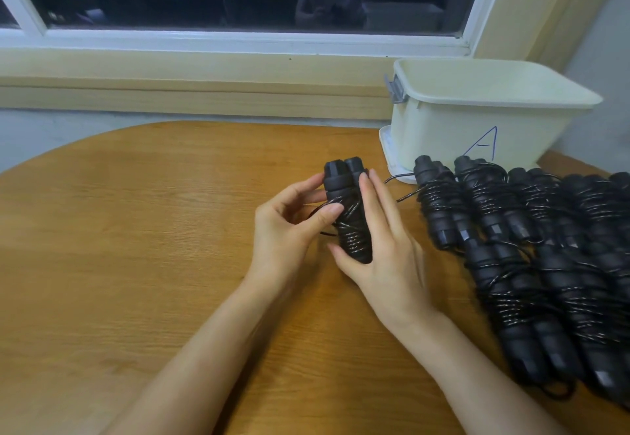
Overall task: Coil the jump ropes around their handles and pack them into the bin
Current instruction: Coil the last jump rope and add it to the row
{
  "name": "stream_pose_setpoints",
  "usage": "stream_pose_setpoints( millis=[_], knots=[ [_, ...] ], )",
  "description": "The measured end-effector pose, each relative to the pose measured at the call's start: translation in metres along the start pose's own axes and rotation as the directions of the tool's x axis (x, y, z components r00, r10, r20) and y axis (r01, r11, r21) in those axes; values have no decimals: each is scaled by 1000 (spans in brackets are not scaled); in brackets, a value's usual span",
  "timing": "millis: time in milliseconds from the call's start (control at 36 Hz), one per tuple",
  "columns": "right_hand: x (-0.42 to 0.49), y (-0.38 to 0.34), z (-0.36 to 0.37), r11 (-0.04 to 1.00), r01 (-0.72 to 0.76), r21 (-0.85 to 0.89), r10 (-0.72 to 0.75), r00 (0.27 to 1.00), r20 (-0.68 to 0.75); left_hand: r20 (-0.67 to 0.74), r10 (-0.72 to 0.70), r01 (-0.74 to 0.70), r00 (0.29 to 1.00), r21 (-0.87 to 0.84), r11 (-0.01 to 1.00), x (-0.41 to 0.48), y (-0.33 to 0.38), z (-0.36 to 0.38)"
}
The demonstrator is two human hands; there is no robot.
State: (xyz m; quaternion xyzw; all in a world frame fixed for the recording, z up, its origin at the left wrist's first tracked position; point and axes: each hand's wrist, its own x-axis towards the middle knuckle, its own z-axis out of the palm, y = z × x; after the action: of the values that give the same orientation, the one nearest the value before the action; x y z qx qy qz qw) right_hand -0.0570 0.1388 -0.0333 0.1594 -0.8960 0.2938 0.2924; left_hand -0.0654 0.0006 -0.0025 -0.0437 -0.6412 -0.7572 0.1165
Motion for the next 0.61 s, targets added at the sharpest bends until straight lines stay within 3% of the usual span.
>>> stream_pose_setpoints(
  millis=[333,611],
  knots=[
    [1,7,-1,977,-31,212,43,998,-55,53,37,-35,998,-30,999,2,0,-4],
    [4,3,-9,800,-132,585,89,991,103,29,-61,62,998,-40,997,8,-4,-11]
  ],
)
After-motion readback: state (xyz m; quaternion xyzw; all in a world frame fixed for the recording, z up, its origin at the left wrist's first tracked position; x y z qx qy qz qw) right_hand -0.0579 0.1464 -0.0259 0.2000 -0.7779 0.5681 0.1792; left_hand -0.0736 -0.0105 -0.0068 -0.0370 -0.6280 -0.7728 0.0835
